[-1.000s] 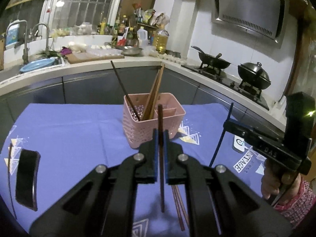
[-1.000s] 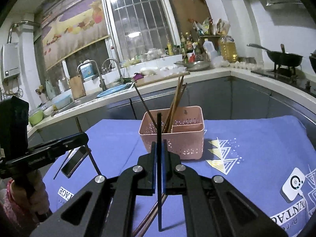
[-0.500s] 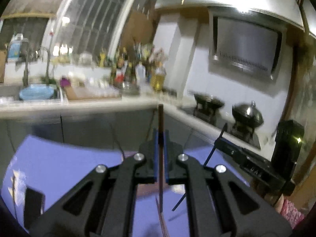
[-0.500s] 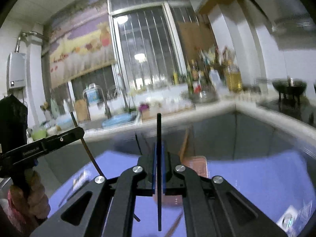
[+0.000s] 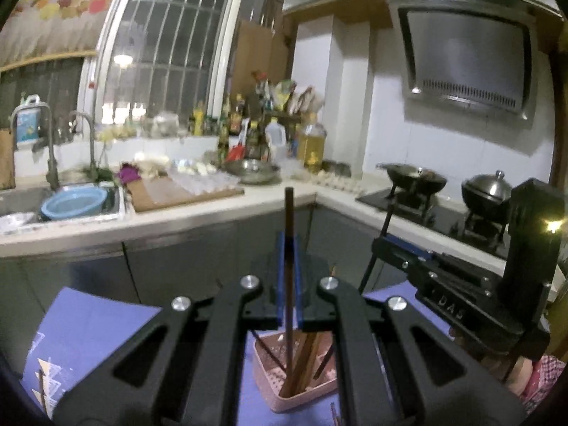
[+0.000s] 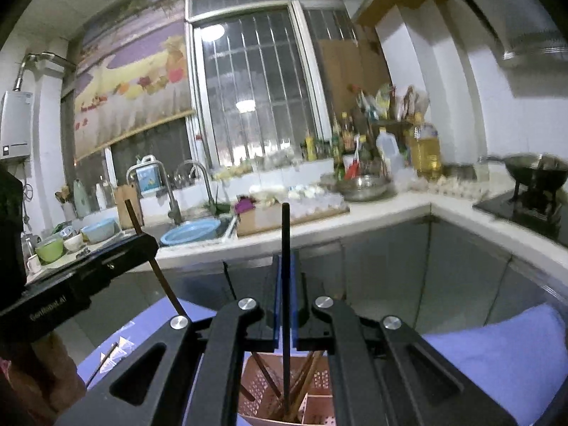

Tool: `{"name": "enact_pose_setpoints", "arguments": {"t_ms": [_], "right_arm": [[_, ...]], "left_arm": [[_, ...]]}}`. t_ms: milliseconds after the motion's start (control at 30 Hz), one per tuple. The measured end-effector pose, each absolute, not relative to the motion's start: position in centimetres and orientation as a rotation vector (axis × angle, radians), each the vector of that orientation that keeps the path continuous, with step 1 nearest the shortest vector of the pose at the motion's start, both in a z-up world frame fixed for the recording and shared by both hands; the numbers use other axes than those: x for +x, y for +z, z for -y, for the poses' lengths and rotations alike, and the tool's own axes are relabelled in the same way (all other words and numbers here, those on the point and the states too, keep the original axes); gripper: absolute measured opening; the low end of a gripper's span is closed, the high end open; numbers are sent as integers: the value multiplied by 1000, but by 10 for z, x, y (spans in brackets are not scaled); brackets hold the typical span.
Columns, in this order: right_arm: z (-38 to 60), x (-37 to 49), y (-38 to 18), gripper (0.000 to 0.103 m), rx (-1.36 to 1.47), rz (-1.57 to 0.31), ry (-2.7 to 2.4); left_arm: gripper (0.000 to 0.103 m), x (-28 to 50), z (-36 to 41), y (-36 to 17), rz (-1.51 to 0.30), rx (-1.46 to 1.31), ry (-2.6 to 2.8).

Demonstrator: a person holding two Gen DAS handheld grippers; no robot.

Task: Organize utensils
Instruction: 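Lift both chopsticks and drop them into the pink caddy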

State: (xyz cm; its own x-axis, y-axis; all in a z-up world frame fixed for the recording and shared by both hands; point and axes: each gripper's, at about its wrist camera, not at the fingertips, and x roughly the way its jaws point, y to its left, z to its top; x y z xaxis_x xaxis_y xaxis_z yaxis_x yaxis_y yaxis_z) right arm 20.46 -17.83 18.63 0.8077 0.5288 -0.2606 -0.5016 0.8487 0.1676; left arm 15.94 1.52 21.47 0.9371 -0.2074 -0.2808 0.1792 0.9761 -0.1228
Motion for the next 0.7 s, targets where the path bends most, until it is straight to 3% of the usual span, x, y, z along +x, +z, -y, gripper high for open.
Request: {"name": "enact_pose_setpoints", "arguments": {"t_ms": [233,367,533,700], "right_arm": [[171,214,159,5,89,-406,585],[169,211,157,9,112,-453,601],[180,185,172,33,159,-399,598],[200,151,166,33,235,-407,623]], "left_arm": [[4,188,-15,177,-416,-99,-212],[5,204,0,148,-580,-60,-204],[7,183,-6,147,-565,-111,-199],[10,142,-22,146,-535,-190,-201]]}}
